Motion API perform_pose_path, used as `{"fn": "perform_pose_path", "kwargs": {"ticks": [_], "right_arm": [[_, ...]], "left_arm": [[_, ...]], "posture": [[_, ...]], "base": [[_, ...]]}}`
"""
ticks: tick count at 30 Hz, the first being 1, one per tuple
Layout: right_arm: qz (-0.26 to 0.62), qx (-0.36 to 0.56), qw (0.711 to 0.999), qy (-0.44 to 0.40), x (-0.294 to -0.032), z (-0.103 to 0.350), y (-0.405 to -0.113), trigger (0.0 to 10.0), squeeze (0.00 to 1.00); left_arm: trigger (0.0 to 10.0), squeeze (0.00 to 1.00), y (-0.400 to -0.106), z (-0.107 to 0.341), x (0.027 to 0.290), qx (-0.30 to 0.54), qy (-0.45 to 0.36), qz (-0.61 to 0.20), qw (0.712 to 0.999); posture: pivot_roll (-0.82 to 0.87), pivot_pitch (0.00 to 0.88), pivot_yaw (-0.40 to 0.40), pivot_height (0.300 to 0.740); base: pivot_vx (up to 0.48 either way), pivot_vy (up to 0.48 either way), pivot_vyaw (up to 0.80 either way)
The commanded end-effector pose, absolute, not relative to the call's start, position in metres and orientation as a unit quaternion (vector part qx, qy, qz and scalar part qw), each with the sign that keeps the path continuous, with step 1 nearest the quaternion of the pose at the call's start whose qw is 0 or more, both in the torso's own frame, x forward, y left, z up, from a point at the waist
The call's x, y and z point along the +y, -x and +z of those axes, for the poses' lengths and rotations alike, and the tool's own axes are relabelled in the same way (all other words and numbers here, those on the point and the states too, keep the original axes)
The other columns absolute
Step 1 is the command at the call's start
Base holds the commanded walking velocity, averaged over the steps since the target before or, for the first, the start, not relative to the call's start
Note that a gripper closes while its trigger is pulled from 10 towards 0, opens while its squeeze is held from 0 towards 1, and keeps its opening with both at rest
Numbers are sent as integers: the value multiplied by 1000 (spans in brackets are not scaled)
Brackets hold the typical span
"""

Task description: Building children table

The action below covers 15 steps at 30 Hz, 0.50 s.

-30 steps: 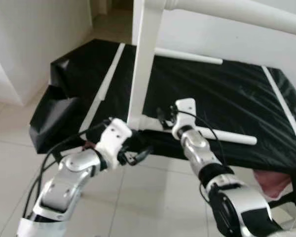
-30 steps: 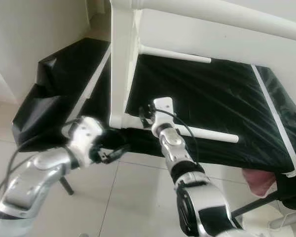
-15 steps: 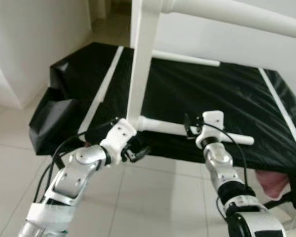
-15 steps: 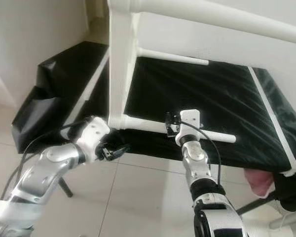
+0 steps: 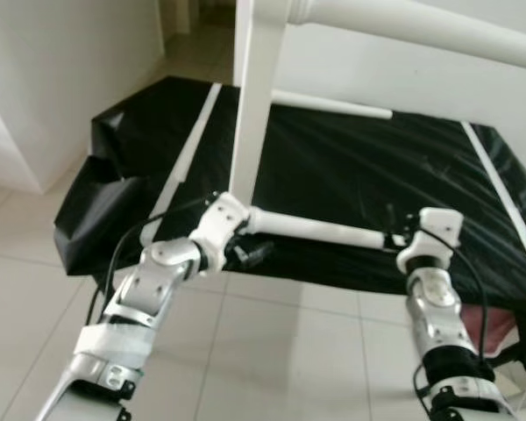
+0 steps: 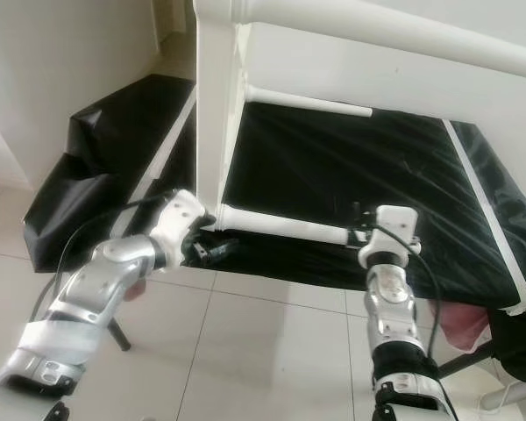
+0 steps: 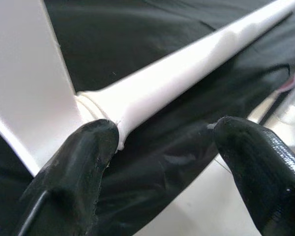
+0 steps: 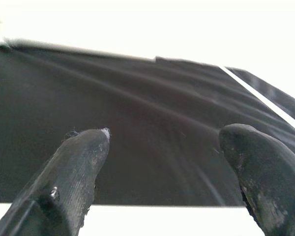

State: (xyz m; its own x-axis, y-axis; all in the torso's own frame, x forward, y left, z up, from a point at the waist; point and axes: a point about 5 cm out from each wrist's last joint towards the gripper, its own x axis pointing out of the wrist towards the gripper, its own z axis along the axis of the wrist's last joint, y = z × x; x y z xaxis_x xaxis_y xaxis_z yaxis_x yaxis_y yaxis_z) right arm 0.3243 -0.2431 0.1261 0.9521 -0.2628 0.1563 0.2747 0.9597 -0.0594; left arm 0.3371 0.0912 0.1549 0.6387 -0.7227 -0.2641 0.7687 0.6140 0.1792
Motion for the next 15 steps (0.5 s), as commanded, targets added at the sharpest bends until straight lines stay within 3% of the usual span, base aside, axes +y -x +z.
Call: {"fn": "perform_pose_path", "kwargs": {"ticks": [1, 15], "right_arm": [[-157, -56, 986, 31, -253, 121, -321, 10000, 0], [-137, 4, 991, -6, -250, 110, -329, 10000, 0]], "left_arm": [[10000, 0, -343, 151, 97, 83, -147, -358, 918], [10000, 0, -365, 151, 123, 95, -180, -281, 938]], "posture": [[73, 31, -69, 740], [63, 47, -80, 740]], "base": [[0, 0, 0], [0, 0, 0]]}}
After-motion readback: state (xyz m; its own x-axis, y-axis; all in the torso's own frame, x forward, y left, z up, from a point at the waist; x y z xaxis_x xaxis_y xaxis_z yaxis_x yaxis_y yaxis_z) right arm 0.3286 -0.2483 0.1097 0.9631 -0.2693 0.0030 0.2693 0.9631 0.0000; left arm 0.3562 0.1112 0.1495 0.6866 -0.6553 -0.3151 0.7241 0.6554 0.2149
